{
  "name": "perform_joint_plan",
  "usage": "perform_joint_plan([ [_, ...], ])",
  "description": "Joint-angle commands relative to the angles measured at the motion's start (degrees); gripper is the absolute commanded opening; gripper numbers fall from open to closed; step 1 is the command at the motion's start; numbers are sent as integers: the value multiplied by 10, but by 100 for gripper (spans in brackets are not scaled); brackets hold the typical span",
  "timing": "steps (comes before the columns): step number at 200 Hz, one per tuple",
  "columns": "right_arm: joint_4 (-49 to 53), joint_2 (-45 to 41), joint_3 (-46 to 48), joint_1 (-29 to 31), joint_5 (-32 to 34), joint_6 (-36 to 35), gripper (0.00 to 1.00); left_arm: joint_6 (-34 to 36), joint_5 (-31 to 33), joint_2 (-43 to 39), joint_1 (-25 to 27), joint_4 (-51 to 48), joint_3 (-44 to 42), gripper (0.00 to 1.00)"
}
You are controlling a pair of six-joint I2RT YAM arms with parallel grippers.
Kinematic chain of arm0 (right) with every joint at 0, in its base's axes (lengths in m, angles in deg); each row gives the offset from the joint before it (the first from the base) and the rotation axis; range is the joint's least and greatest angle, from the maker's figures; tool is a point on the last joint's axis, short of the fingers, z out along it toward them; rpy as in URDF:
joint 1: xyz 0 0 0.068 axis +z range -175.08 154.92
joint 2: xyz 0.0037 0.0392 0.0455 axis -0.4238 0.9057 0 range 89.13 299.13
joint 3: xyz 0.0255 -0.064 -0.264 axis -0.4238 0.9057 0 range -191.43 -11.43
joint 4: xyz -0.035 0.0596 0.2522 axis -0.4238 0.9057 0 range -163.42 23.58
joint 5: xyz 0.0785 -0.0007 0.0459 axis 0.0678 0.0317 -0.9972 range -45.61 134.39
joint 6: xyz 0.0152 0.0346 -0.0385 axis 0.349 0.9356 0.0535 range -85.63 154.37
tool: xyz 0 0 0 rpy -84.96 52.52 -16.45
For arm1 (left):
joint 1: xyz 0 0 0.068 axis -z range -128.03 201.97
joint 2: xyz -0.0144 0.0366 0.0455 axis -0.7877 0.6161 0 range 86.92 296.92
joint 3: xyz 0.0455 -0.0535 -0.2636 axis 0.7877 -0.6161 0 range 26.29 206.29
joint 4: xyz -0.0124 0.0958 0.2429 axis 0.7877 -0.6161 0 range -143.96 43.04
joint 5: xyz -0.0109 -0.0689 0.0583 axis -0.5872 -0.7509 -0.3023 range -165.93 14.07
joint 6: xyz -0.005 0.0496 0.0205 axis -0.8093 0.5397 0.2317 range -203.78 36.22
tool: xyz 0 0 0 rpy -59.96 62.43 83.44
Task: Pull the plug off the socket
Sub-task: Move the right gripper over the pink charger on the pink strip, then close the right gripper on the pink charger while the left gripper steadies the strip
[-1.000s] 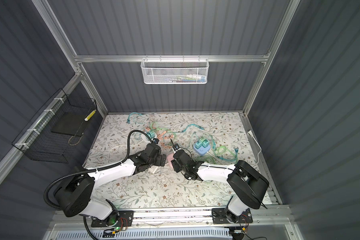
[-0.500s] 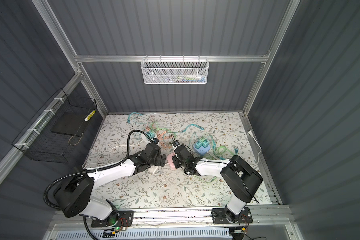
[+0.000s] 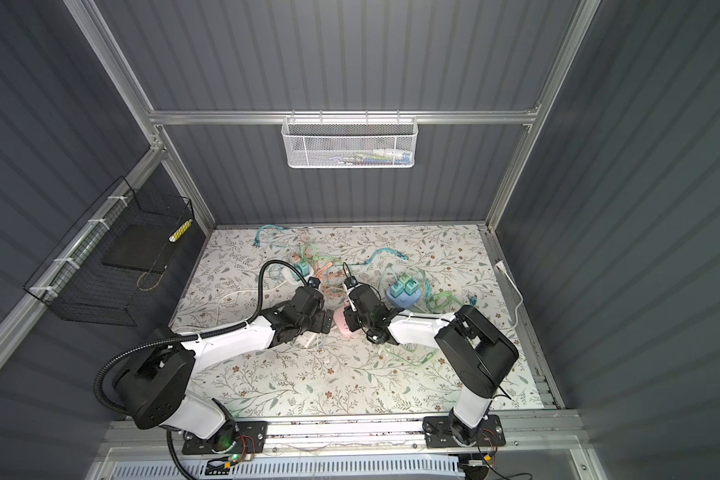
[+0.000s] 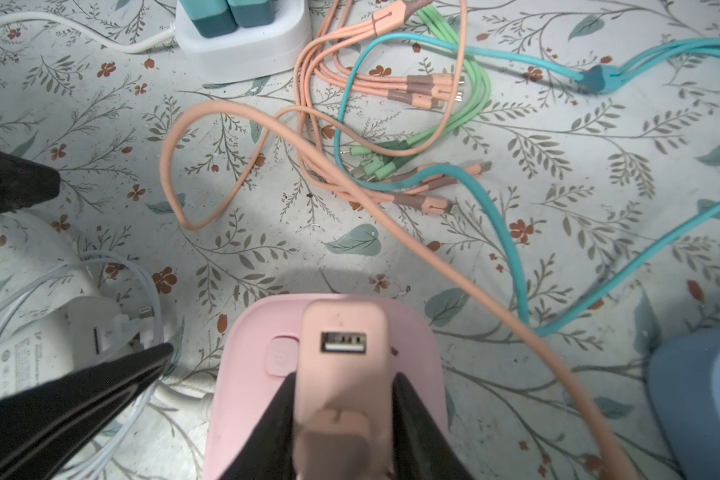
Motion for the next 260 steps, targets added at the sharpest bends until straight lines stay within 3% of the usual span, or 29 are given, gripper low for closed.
perform_joint_plan([
  [1, 8, 11, -14, 1, -5, 2, 34, 9, -7, 13, -3, -9, 22, 100],
  [58, 17, 10, -7, 4, 11, 10, 21, 5, -24, 51, -3, -7, 40, 100],
  [140, 16, -11, 8, 15, 65, 17, 21, 1, -102, 77, -12, 14, 53, 100],
  [260, 5, -19, 1, 25, 65, 31, 13, -40, -124, 100, -20, -33, 49, 99],
])
